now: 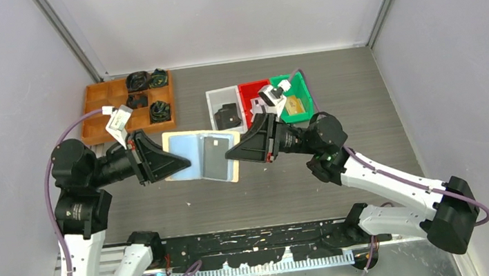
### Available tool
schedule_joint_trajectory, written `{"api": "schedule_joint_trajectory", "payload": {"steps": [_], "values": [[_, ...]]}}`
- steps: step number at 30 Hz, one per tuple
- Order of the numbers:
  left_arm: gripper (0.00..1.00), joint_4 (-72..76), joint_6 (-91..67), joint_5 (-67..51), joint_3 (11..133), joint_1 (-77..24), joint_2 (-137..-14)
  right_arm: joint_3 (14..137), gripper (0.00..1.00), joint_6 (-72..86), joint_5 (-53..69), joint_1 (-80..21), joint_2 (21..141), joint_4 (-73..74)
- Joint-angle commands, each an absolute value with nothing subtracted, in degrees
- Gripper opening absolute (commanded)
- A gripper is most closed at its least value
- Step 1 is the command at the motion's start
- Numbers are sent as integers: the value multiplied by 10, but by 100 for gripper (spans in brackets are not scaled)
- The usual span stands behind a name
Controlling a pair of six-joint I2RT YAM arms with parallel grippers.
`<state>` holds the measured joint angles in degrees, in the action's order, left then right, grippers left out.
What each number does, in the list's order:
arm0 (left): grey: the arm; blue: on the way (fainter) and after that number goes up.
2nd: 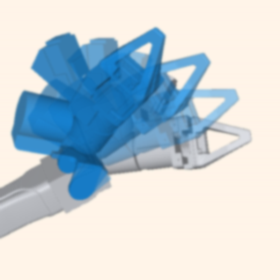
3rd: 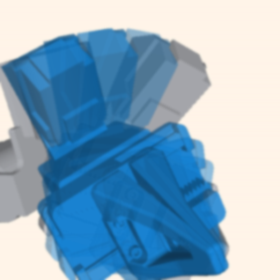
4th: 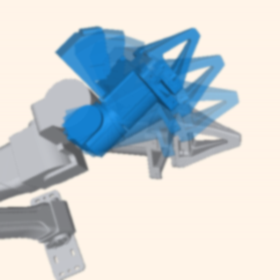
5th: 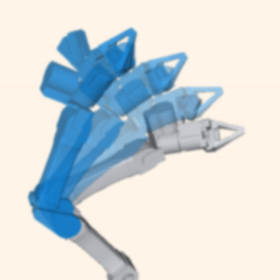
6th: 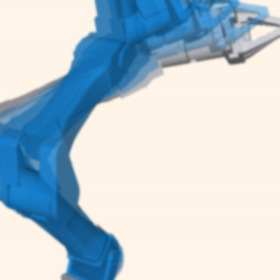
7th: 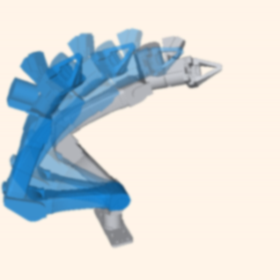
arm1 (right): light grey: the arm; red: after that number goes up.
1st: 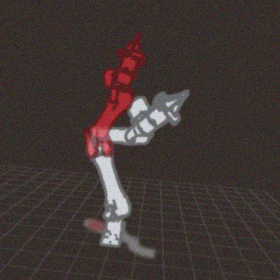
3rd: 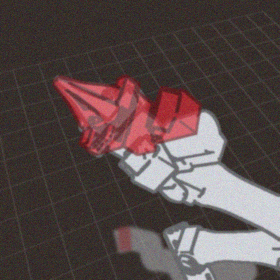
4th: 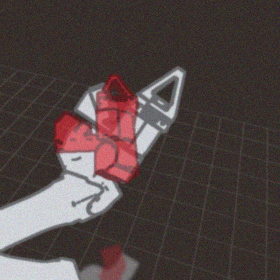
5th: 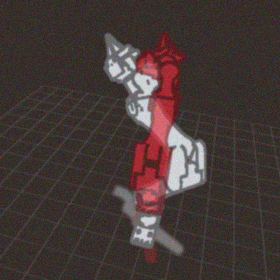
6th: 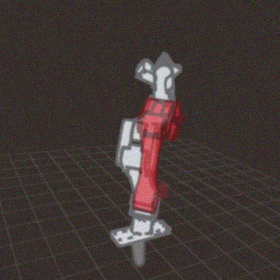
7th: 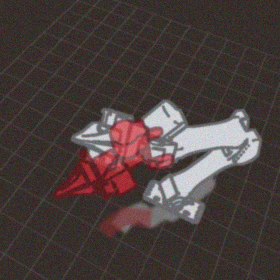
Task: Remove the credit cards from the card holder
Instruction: Remove the credit card from the card holder.
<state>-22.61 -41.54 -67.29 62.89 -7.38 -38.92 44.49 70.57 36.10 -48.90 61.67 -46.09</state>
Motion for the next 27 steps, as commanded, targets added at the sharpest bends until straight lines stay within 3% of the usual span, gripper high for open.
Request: {"api": "schedule_joint_trajectory", "payload": {"steps": [1, 14, 17, 20, 27], "values": [[0, -218, -404, -649, 641, -72, -388, 498, 25, 666, 354, -492, 608, -378], [0, -182, -432, -655, 612, -72, -368, 493, 15, 656, 332, -506, 612, -373], [0, -180, -432, -659, 610, -72, -367, 489, 16, 648, 331, -508, 602, -367], [0, -181, -432, -658, 614, -73, -367, 484, 23, 644, 335, -509, 596, -365], [0, -181, -437, -656, 619, -72, -369, 477, 24, 642, 338, -508, 590, -366]]}}
